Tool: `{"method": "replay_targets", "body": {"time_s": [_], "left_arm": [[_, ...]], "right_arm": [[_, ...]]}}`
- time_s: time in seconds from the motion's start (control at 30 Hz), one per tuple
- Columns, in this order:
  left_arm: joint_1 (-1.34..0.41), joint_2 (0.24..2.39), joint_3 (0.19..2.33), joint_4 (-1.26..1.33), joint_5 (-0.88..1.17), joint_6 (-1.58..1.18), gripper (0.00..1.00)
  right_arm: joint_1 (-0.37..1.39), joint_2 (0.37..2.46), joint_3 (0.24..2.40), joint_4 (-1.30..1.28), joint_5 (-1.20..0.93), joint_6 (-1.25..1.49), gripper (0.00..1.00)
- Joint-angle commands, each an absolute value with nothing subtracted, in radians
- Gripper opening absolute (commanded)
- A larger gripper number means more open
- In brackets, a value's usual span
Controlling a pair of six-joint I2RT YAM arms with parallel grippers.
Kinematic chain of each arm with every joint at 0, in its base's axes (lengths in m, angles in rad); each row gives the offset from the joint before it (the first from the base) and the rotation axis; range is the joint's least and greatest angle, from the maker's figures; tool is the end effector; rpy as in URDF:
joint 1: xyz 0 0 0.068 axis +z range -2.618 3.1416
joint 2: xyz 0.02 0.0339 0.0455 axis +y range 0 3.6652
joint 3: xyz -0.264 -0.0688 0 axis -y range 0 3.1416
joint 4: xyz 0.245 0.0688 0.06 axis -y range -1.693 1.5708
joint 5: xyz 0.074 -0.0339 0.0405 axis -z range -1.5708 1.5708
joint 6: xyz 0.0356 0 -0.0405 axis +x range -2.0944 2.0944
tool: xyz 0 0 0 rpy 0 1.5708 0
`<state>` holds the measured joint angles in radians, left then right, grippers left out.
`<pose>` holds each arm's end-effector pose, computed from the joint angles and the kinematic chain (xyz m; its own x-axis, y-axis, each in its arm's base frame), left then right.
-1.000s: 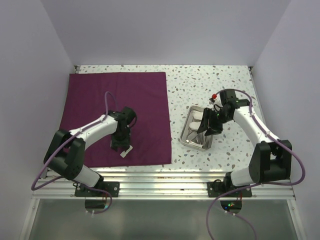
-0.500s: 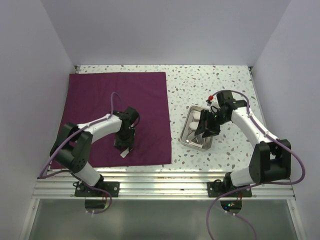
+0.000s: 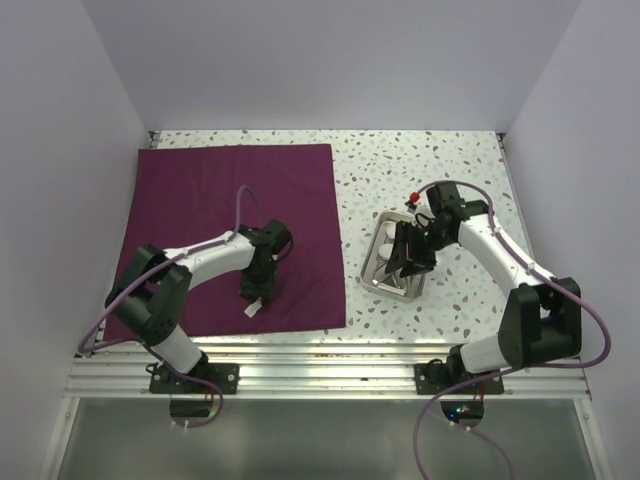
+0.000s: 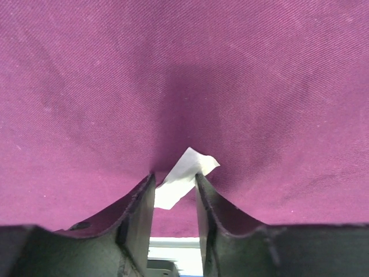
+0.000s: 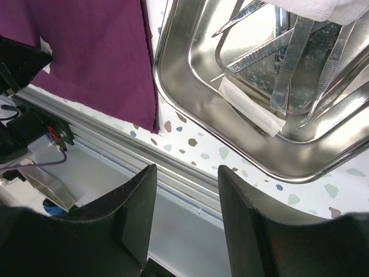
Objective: Prepare the surgical pack
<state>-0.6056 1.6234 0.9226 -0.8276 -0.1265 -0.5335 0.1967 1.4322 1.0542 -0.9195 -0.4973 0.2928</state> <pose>0.2200 -0.1469 0.1558 -0.9922 0.0734 -0.1006 0.0647 0.9941 0.0870 0.2534 0.0678 0.2389 -0.9902 0.0613 -0.1258 -0.0128 0.8555 0.5177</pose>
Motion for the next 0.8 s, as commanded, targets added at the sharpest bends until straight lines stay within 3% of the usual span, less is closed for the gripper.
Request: {"method": "replay_targets", "body": {"time_s": [0.0,0.63,0.77], "left_arm": [[-0.615,1.631,0.917,-0.798,-0.112,-0.563,0.36],[-0.614,1.592,0.977,-0.851,-0.112,-0.557,0.25],[-0.614,1.586,0.973,-0.857,-0.117,-0.555,0.42]], "right_arm": [[0.206,1.431,1.066,-0.904,-0.525,0.275,0.50],[0.248,1.453,1.106,-0.908,-0.515,0.281,0.50],[0.249,1.448,1.103,-0.910,-0.514,0.282,0.50]]}}
